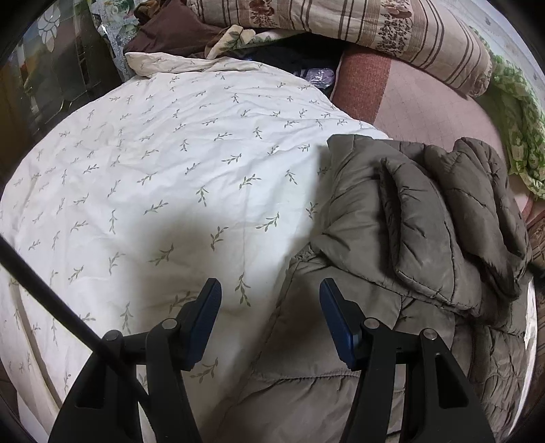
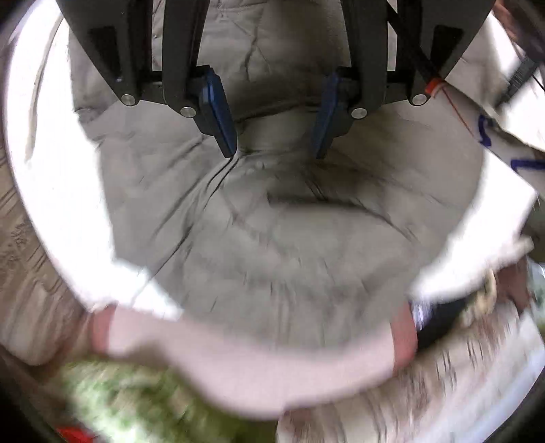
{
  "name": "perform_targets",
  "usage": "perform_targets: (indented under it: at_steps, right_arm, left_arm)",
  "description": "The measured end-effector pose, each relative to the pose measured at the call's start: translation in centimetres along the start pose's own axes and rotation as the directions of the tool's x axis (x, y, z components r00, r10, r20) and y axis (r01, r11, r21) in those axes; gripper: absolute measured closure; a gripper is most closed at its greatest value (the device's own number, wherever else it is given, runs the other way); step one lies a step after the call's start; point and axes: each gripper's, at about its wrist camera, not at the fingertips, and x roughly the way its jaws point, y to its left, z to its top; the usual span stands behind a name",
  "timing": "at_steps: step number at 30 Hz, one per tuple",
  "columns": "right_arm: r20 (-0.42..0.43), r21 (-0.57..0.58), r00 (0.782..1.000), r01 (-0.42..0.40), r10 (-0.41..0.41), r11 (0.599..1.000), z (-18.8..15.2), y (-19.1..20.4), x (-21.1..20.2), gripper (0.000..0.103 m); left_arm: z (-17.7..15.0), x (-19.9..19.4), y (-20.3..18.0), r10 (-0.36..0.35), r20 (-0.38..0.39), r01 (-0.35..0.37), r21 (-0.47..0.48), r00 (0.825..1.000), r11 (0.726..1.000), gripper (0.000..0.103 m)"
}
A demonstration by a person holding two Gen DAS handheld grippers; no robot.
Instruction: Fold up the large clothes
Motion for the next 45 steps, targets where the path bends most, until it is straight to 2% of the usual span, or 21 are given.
perform_targets:
  at_steps: [2, 6, 9, 11, 13, 16, 18, 20, 22, 24, 26, 28, 29, 31, 32, 35, 37, 39, 41, 43, 45]
  right_arm:
    - [0.064, -0.002, 0.997, -0.032, 0.032, 0.999, 1.1, 1.0, -2.1, 0.052]
    - [0.076, -0.094, 0.995, -0.054, 0.062, 0.994, 2.0, 5.7, -2.1, 0.052]
    - [0.016, -0.157, 0.998, -0.062, 0.065, 0.986, 1.4, 9.5, 1.3, 0.052]
    - [-0.086, -0.172, 0.996, -0.045, 0.031, 0.984, 0.9, 11.4, 5.5, 0.052]
    - [-0.141, -0.194, 0.990, -0.001, -0.027, 0.981, 0.5, 12.4, 8.5, 0.052]
    - [-0.104, -0.198, 0.993, 0.024, -0.046, 0.980, 1.3, 12.8, 7.4, 0.052]
    - [0.001, -0.179, 0.999, -0.032, 0.032, 0.983, 1.5, 12.8, 3.6, 0.052]
    - [0.041, -0.206, 0.996, -0.071, 0.081, 0.976, 1.1, 13.3, 1.8, 0.052]
    - [0.009, -0.231, 0.993, -0.111, 0.117, 0.966, 0.2, 14.3, 2.3, 0.052]
    - [-0.073, -0.260, 0.991, -0.126, 0.111, 0.957, -1.0, 15.5, 4.9, 0.050]
    - [-0.085, -0.307, 0.995, -0.073, 0.049, 0.949, -2.3, 16.3, 7.0, 0.045]
    - [-0.055, -0.348, 0.998, -0.032, 0.013, 0.937, -2.5, 17.0, 7.0, 0.045]
    - [-0.047, -0.341, 0.999, -0.039, 0.025, 0.939, -2.3, 16.9, 6.0, 0.045]
    - [-0.027, -0.311, 0.992, -0.126, 0.124, 0.942, -1.8, 15.5, 2.8, 0.045]
    - [-0.012, -0.309, 0.991, -0.134, 0.137, 0.942, -1.9, 14.4, 1.6, 0.045]
    - [0.055, -0.277, 0.994, -0.075, 0.094, 0.958, -1.6, 10.6, -0.8, 0.045]
    - [0.074, -0.224, 0.997, -0.018, 0.035, 0.974, -0.7, 7.4, -0.6, 0.045]
    - [0.015, -0.156, 1.000, 0.027, -0.025, 0.987, -0.2, 4.4, 1.6, 0.044]
    - [-0.122, -0.111, 0.992, 0.011, -0.025, 0.994, -0.6, 1.8, 5.3, 0.044]
    - [-0.124, -0.103, 0.992, -0.017, 0.004, 0.995, -0.4, 1.2, 6.1, 0.044]
    - [-0.101, -0.071, 0.994, -0.042, 0.035, 0.997, -0.3, 0.6, 4.1, 0.044]
  left_arm:
    - [0.1, -0.1, 0.0, 0.005, 0.007, -0.005, -0.001, 1.000, 1.000, 0.044]
    - [0.0, 0.3, 0.0, 0.003, -0.012, -0.003, 0.001, 1.000, 1.000, 0.044]
    - [0.1, 0.4, 0.2, 0.008, -0.016, -0.008, -0.002, 1.000, 1.000, 0.044]
    - [0.3, 0.3, 0.6, 0.007, -0.016, -0.007, -0.011, 1.000, 1.000, 0.044]
    - [0.5, 0.3, 1.0, 0.004, -0.018, -0.004, -0.021, 1.000, 1.000, 0.044]
    - [0.8, 0.3, 1.5, -0.011, -0.026, 0.010, -0.038, 1.000, 0.999, 0.044]
    - [0.9, 0.4, 1.7, -0.014, -0.029, 0.012, -0.046, 0.999, 0.999, 0.044]
    - [1.0, 0.5, 1.8, -0.012, -0.033, 0.010, -0.054, 0.999, 0.998, 0.044]
    - [0.9, 0.6, 1.9, -0.010, -0.038, 0.008, -0.058, 0.999, 0.998, 0.044]
    - [0.7, 0.7, 1.8, -0.005, -0.043, 0.003, -0.058, 0.999, 0.998, 0.044]
    - [0.6, 0.7, 1.6, 0.003, -0.041, -0.005, -0.049, 0.999, 0.999, 0.044]
    - [0.6, 0.8, 1.4, 0.008, -0.039, -0.010, -0.037, 0.999, 0.999, 0.044]
    - [0.6, 0.8, 1.3, 0.006, -0.039, -0.008, -0.034, 0.999, 0.999, 0.044]
    - [0.6, 0.9, 1.2, -0.004, -0.043, 0.003, -0.030, 0.999, 1.000, 0.044]
    - [0.6, 0.9, 1.1, -0.008, -0.044, 0.007, -0.027, 0.999, 1.000, 0.044]
    - [0.5, 1.2, 0.8, -0.016, -0.054, 0.015, -0.018, 0.998, 1.000, 0.044]
    - [0.4, 1.4, 0.6, -0.017, -0.064, 0.016, -0.012, 0.998, 1.000, 0.044]
    - [0.2, 1.8, 0.4, -0.008, -0.073, 0.007, -0.002, 0.997, 1.000, 0.044]
    - [0.2, 2.3, 0.2, -0.002, -0.082, 0.002, 0.009, 0.997, 1.000, 0.044]
    - [0.2, 2.3, 0.1, -0.002, -0.085, 0.003, 0.015, 0.996, 1.000, 0.044]
    - [0.1, 2.1, 0.2, -0.006, -0.083, 0.008, 0.019, 0.997, 1.000, 0.044]
